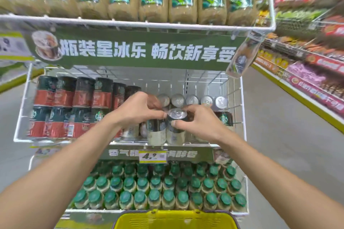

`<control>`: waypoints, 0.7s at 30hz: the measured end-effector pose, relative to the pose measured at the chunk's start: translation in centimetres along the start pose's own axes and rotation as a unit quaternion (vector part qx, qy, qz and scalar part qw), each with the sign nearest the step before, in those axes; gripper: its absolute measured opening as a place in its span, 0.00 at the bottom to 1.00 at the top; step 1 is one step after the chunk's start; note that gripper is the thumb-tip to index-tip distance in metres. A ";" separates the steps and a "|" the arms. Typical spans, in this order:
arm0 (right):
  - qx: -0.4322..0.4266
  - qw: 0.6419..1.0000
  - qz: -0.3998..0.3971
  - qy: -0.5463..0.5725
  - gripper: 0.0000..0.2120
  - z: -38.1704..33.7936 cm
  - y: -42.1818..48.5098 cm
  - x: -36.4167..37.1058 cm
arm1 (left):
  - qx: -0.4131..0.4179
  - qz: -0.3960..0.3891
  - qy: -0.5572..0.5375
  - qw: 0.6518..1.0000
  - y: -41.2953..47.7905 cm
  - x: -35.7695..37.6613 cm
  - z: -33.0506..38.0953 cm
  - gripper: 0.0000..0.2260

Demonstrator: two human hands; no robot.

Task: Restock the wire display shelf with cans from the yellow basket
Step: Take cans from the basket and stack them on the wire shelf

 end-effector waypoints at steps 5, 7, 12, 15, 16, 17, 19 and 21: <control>0.031 0.999 -0.026 0.004 0.20 1.2 1.3 1.6 | -0.090 0.023 -0.034 0.995 1.5 1.2 -3.5 0.16; 0.039 0.999 -0.024 0.003 0.20 1.8 1.6 1.9 | -0.103 0.012 -0.063 0.993 1.4 1.5 -4.2 0.16; 0.044 0.998 -0.040 0.003 0.20 2.2 2.1 2.3 | -0.136 -0.056 -0.108 0.983 0.2 1.7 -5.7 0.26; 0.043 0.998 -0.037 -0.002 0.19 1.8 2.7 2.4 | -0.132 -0.076 -0.118 0.981 0.4 1.1 -5.6 0.23; 0.041 0.999 -0.032 -0.006 0.19 1.6 2.9 2.6 | -0.125 -0.074 -0.113 0.983 0.5 0.8 -5.5 0.21; 0.037 0.999 -0.029 -0.009 0.20 1.4 3.1 2.8 | -0.119 -0.068 -0.106 0.985 0.6 0.5 -5.6 0.20; 0.031 0.999 -0.031 -0.013 0.21 0.8 3.4 3.6 | -0.122 -0.052 -0.096 0.987 0.7 -0.2 -6.1 0.20; 0.027 0.999 -0.041 -0.023 0.23 0.3 3.7 4.4 | -0.130 -0.035 -0.089 0.987 0.7 -0.7 -6.8 0.21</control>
Point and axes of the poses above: each hand's wrist, its own y-axis towards the middle knuckle, its own x-axis out of the palm, z = x × y, the point moved 8 cm from there along y, towards the middle knuckle, and after that the axes turned 12 degrees about z, right-handed, at the moved point
